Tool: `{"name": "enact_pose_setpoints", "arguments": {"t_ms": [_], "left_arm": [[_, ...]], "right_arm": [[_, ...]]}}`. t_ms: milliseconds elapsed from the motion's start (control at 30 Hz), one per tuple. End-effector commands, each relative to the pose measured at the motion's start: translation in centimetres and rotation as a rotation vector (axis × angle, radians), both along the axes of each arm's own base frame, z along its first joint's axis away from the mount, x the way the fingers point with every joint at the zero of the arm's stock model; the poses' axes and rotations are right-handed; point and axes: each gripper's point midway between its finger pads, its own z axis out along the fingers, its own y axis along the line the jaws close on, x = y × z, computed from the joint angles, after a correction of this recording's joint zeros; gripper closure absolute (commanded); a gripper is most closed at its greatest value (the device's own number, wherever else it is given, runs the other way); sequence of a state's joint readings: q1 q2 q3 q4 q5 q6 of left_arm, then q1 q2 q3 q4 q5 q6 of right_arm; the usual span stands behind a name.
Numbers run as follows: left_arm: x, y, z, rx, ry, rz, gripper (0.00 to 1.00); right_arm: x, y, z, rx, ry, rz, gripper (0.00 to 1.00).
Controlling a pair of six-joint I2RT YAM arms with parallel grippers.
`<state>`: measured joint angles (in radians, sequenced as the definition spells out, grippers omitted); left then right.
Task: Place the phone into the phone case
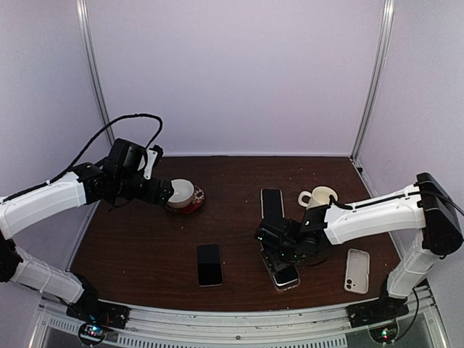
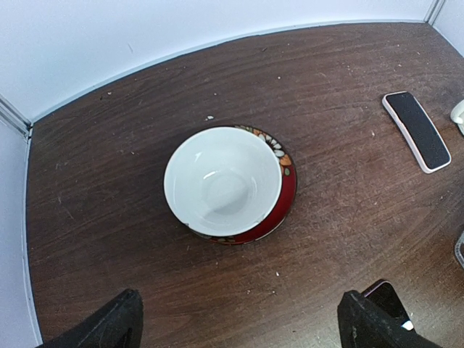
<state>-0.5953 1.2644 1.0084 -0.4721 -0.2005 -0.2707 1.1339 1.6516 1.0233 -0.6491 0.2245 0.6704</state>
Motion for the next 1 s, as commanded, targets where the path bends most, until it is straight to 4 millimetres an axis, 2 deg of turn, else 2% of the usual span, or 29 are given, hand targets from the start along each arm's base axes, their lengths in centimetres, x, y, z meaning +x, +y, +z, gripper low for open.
{"name": "enact_pose_setpoints", "arguments": {"t_ms": [0,300,433,667,967], "left_arm": [[0.9,-0.3,1.3,-0.015,-0.039,0.0,0.02],[0.9,-0.1,1.3,-0.009,-0.041,0.006,0.02],[0.9,-0.1,1.4,-0.01,-0.041,0.005,0.02],[0.9,-0.1,1.3,-0.008,-0.041,0.004,0.02],[0.9,-0.2,1.2,-0.008,-0.035,0.001,0.02]], "right_arm": [[-0.4,-0.6,0.1,0.0,-0.001,-0.013,0.61],[-0.7,0.4,-0.3,0.026,0.03,-0.018,0.61],[-1.1,0.2,-0.4,0.012,0.038,0.008,0.6],[-2.0,0.0,-1.5,-0.036,0.098,0.044,0.57],[-1.4,0.8,1.6,-0.003,0.051,0.094,0.59]]}}
